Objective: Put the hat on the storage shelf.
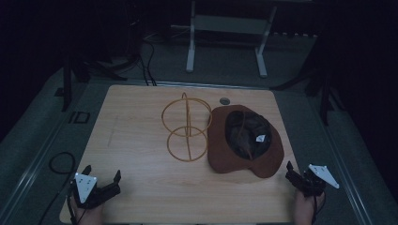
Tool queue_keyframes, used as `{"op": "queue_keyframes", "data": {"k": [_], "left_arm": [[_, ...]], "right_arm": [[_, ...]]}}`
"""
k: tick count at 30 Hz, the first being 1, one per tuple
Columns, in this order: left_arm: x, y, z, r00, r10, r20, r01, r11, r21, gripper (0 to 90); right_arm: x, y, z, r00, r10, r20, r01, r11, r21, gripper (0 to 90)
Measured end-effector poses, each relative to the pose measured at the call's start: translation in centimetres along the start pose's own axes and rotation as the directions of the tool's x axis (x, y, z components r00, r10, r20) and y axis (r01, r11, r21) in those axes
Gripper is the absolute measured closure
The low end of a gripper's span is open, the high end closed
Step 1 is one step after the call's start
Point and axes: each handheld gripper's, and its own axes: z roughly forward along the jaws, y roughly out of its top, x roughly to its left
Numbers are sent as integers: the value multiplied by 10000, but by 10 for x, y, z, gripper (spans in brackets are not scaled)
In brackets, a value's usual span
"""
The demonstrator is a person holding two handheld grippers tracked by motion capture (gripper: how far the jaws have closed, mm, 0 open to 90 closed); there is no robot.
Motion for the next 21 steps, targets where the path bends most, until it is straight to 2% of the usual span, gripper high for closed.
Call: {"op": "queue_keyframes", "data": {"k": [1, 5, 8, 10, 12, 14, 16, 17, 21], "left_arm": [[0, 0, 0, 9999, -104, -7, 104, 9999, -76, 17], [-2, 0, 0, 9999, -109, -86, 108, 9999, -115, 17], [-3, 0, 1, 9998, -167, 99, 168, 9998, -99, 17], [-5, 1, 1, 9995, -203, 240, 207, 9997, -145, 16], [-7, 1, 1, 9990, -193, 398, 201, 9996, -197, 16], [-8, 3, -1, 9975, -357, 611, 374, 9990, -258, 17], [-9, 4, -3, 9962, -450, 751, 471, 9985, -264, 17], [-10, 5, -3, 9968, -389, 696, 406, 9989, -229, 17], [-13, 5, -3, 9979, -166, 621, 172, 9998, -97, 17]], "right_arm": [[-1, 0, 1, 10000, 43, -3, -43, 10000, 69, 141], [-2, 0, 0, 9998, 180, -20, -180, 9998, 26, 135], [1, 0, 0, 9999, -19, -101, 20, 9999, 101, 136], [4, 0, 0, 9997, -55, -221, 58, 9999, 155, 134], [5, 3, -3, 9971, 290, -697, -259, 9986, 451, 135], [5, 5, -5, 9962, 279, -828, -240, 9986, 475, 134], [9, 12, -9, 9963, 95, -850, -58, 9990, 433, 129], [13, 21, -13, 9961, -183, -864, 208, 9994, 280, 129], [19, 32, -16, 9940, -515, -965, 538, 9983, 219, 132]]}}
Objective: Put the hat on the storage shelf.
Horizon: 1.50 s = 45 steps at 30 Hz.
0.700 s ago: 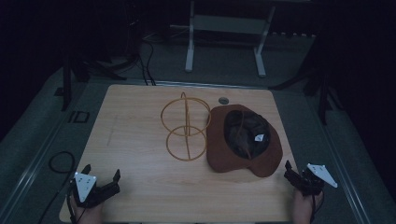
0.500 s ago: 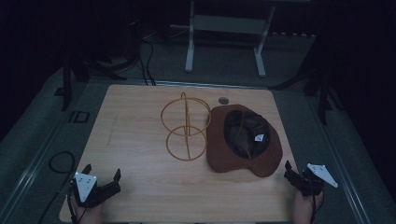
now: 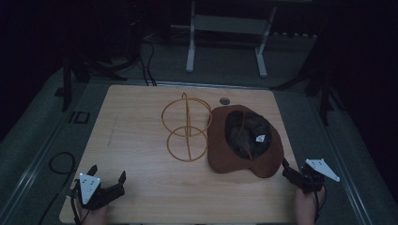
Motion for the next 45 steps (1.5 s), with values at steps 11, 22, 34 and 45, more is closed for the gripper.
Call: {"op": "queue_keyframes", "data": {"k": [11, 22, 34, 45], "left_arm": [[-11, 5, -2, 9999, 38, 125, -42, 9994, 344, 17], [-20, 6, -3, 9961, 16, 882, -58, 9989, 466, 17], [-18, 5, -1, 9958, -37, 920, -12, 9986, 536, 17], [-19, 4, 1, 9948, 12, 1019, -75, 9981, 619, 16]], "right_arm": [[16, 49, 4, 9952, -618, -757, 645, 9973, 339, 134], [33, 82, 26, 9788, -703, -1925, 897, 9915, 945, 135], [47, 109, 69, 9717, -1124, -2079, 1451, 9781, 1490, 187], [45, 114, 118, 9756, -958, -1973, 1461, 9548, 2589, 191]]}}
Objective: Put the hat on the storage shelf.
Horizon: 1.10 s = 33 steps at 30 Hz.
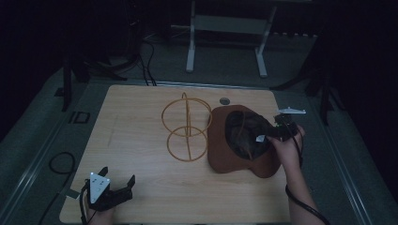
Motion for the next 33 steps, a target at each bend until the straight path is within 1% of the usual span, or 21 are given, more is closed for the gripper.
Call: {"op": "queue_keyframes", "data": {"k": [1, 4, 9, 10, 15, 16, 17, 19, 20, 22, 23, 24, 25, 26, 27, 28, 29, 30, 31, 32, 33], "left_arm": [[0, 0, 0, 10000, -11, 35, 11, 10000, 15, 17], [0, 0, 0, 10000, -1, 26, 1, 10000, 1, 17], [0, 0, 1, 10000, -52, 70, 52, 10000, 31, 17], [1, 0, 1, 10000, -28, 53, 28, 10000, 57, 16], [1, -1, 2, 10000, -44, 70, 43, 9999, 118, 17], [1, -1, 2, 10000, -72, 48, 71, 9999, 114, 16], [1, -1, 1, 10000, -69, -6, 69, 9999, 107, 16], [1, -1, 1, 9999, -127, -12, 127, 9999, 106, 17], [2, -1, 1, 9999, -159, -10, 159, 9998, 108, 17], [2, -1, 1, 9999, -160, -26, 160, 9998, 120, 16], [2, -1, 1, 9999, -159, 41, 158, 9998, 132, 17], [2, -1, 1, 9999, -159, 41, 158, 9998, 132, 17], [1, -1, 2, 9999, -152, 42, 152, 9998, 133, 17], [1, -1, 2, 9999, -135, 64, 134, 9998, 155, 17], [1, -1, 2, 9998, -153, 128, 151, 9997, 178, 17], [1, -1, 2, 9998, -136, 143, 133, 9997, 197, 17], [1, -1, 2, 9998, -136, 143, 133, 9997, 197, 17], [1, -1, 3, 9997, -153, 185, 150, 9997, 188, 17], [1, -1, 3, 9998, -144, 157, 141, 9997, 183, 17], [0, -1, 3, 9998, -131, 135, 129, 9998, 176, 17], [0, -1, 2, 9998, -142, 165, 139, 9998, 152, 17]], "right_arm": [[-1, 0, 4, 9999, 36, 151, -37, 9999, 97, 192], [-3, 0, 17, 9996, 174, 239, -183, 9990, 419, 220], [-2, -1, 29, 9994, 216, 281, -236, 9970, 742, 244], [0, -2, 36, 9982, 113, 593, -173, 9948, 1006, 245], [4, -5, 46, 9971, 98, 761, -191, 9922, 1229, 282], [8, -7, 50, 9954, -99, 951, -30, 9909, 1343, 316], [8, -7, 50, 9954, -99, 951, -30, 9909, 1343, 316], [11, -9, 51, 9904, -441, 1311, 260, 9903, 1368, 387], [12, -10, 50, 9847, -646, 1616, 419, 9893, 1399, 523], [11, -11, 50, 9836, -682, 1669, 453, 9895, 1373, 557], [10, -12, 48, 9810, -802, 1768, 573, 9897, 1311, 669], [9, -12, 48, 9820, -806, 1707, 601, 9907, 1221, 725], [9, -12, 48, 9820, -806, 1707, 601, 9907, 1221, 725], [8, -14, 45, 9809, -865, 1741, 681, 9917, 1087, 826], [8, -14, 44, 9797, -882, 1799, 702, 9921, 1040, 841], [6, -13, 41, 9840, -657, 1658, 509, 9945, 920, 847], [6, -13, 41, 9840, -657, 1658, 509, 9945, 920, 847], [1, -12, 36, 9900, -281, 1383, 184, 9973, 707, 850], [1, -12, 36, 9900, -281, 1383, 184, 9973, 707, 850], [-4, -11, 29, 9932, 129, 1153, -184, 9987, 473, 852], [-4, -11, 29, 9932, 129, 1153, -184, 9987, 473, 852]]}}
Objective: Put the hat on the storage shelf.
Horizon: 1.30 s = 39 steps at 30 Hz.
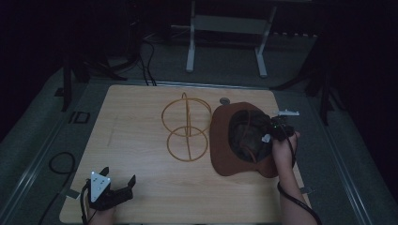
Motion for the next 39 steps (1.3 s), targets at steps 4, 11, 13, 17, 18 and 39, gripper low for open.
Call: {"op": "queue_keyframes", "data": {"k": [4, 11, 13, 17, 18, 39], "left_arm": [[-1, 0, -1, 10000, 80, -3, -80, 10000, -12, 17], [-9, 4, -1, 9995, 131, -294, -125, 9997, 213, 17], [-12, 6, -2, 9995, 208, -239, -205, 9997, 120, 17], [-27, 17, -2, 9972, 743, 41, -743, 9972, 27, 17], [-27, 17, -2, 9972, 743, 41, -743, 9972, 27, 17], [-141, 115, 20, 9233, 1899, 3337, -1963, 9804, -149, 17]], "right_arm": [[-10, 2, -22, 9967, 592, -550, -628, 9958, -660, 853], [-19, 5, -55, 9858, 1482, -783, -1595, 9732, -1659, 853], [-23, 7, -66, 9821, 1699, -807, -1825, 9647, -1900, 853], [-34, 10, -90, 9736, 2049, -1005, -2244, 9401, -2566, 853], [-34, 10, -90, 9736, 2049, -1005, -2244, 9401, -2566, 853], [-33, -16, -154, 9821, 1552, -1071, -1852, 9008, -3926, 853]]}}
